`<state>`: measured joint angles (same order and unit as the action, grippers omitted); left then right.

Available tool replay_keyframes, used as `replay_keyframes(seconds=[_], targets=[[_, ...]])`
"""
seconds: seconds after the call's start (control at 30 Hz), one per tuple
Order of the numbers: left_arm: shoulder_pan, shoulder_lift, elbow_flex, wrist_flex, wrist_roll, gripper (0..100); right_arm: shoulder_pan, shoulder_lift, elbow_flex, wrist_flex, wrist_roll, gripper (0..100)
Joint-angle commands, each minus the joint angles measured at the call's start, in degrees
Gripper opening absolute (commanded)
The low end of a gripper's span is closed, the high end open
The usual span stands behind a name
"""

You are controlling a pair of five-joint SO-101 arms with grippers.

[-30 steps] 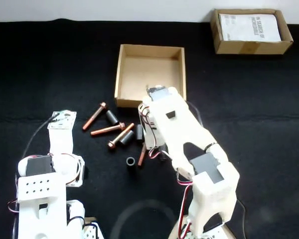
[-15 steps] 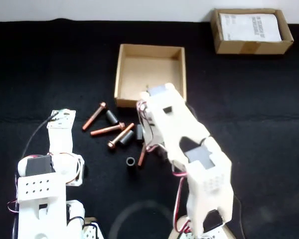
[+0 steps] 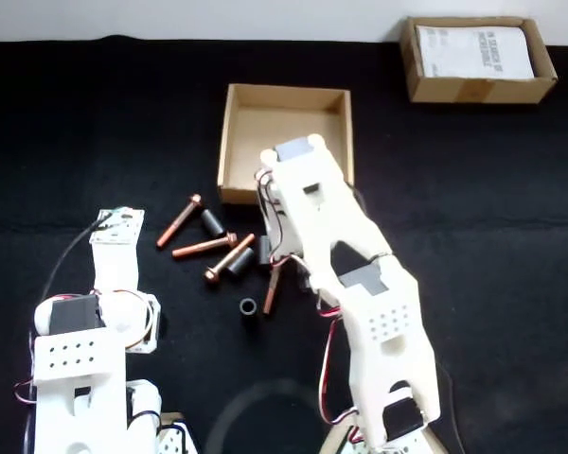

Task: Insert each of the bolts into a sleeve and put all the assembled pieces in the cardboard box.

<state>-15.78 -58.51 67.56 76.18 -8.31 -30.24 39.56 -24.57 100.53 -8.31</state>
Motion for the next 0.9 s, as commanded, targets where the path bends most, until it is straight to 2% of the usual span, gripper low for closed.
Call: replay_keyframes(seconds=[0.0, 0.1, 0.33, 0.5, 0.73, 0.87], targets=[[-0.75, -0.31, -0.4, -0.53, -0.26, 12, 1.19, -2.68, -1.89, 0.31, 0.7, 0.8], [-0.48, -0.31, -0.66, -0.53, -0.26, 1, 1.54, -6.99, -1.98, 0.31, 0.7, 0.8], [-0.48, -0.04, -5.49, -0.09, 0.0, 1, 1.54, -17.71, -1.8, 0.31, 0.7, 0.8], [-0.48, -0.04, -8.22, 0.0, -0.09, 1, 1.71, -19.74, 0.31, 0.31, 0.88, 0.8], [-0.75, -0.04, -8.04, 4.22, 0.09, 18, 1.8, -19.47, 8.31, -1.01, 0.7, 0.9], [-0.75, -0.04, -8.04, 4.31, 0.09, 18, 1.54, -19.56, 12.44, -4.26, 0.88, 1.9]])
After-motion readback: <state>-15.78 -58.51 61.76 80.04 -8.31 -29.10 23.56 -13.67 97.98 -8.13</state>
